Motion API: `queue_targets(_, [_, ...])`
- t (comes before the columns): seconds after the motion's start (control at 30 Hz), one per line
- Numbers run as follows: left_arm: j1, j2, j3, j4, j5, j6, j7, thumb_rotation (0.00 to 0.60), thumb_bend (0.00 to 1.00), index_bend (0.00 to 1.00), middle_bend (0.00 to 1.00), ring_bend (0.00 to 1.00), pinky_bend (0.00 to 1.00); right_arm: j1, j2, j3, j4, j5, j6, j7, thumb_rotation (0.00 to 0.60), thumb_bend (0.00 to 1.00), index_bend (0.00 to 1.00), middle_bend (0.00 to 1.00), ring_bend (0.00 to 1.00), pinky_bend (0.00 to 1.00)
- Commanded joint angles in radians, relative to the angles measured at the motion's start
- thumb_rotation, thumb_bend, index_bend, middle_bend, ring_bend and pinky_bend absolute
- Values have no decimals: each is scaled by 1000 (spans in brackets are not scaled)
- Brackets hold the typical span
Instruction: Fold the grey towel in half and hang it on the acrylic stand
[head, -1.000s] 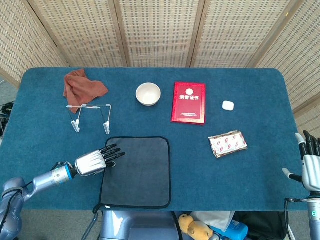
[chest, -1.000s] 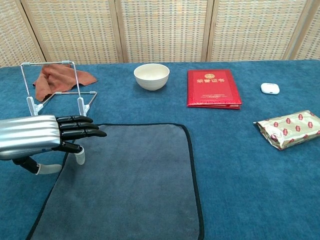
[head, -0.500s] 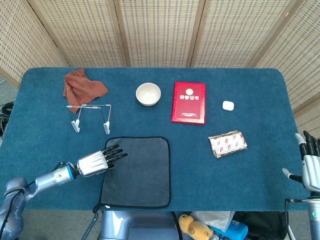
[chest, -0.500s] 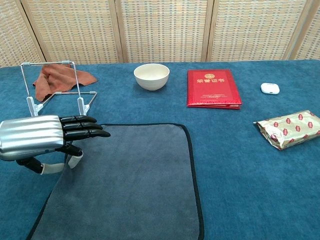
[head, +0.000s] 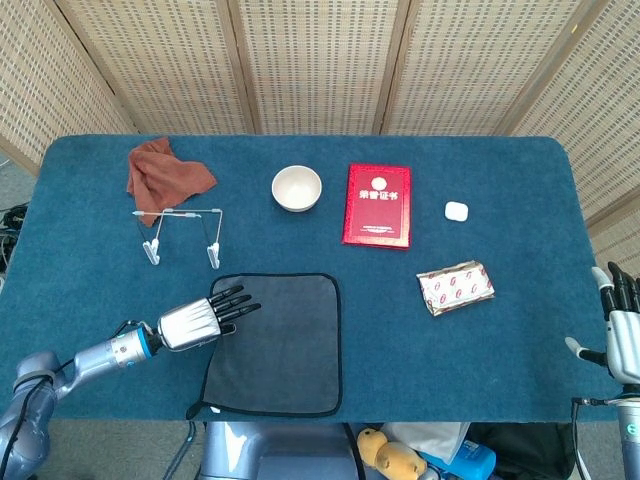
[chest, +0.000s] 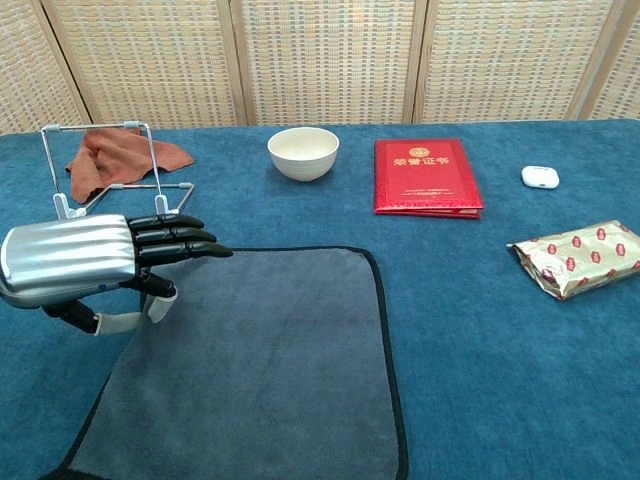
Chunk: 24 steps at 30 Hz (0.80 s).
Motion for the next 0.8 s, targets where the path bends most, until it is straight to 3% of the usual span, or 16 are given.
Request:
queue_targets(0.03, [-17, -3, -9, -9, -5, 13, 16, 600, 442, 709, 0, 0, 31, 0, 1, 0, 0, 0, -1, 0, 600, 0, 0, 0, 0, 0])
queue_targets(0.37, [-76, -41, -47, -49, -24, 30, 58, 600, 442, 708, 0, 0, 36, 0, 5, -1, -2, 2, -5, 8, 600, 0, 0, 0, 0, 0])
queue_targets(0.8, [-181, -108, -61, -89, -16, -41, 135, 600, 435, 697, 0, 0, 39, 1, 12, 5, 4, 14, -15, 30, 600, 0, 0, 0, 0, 0])
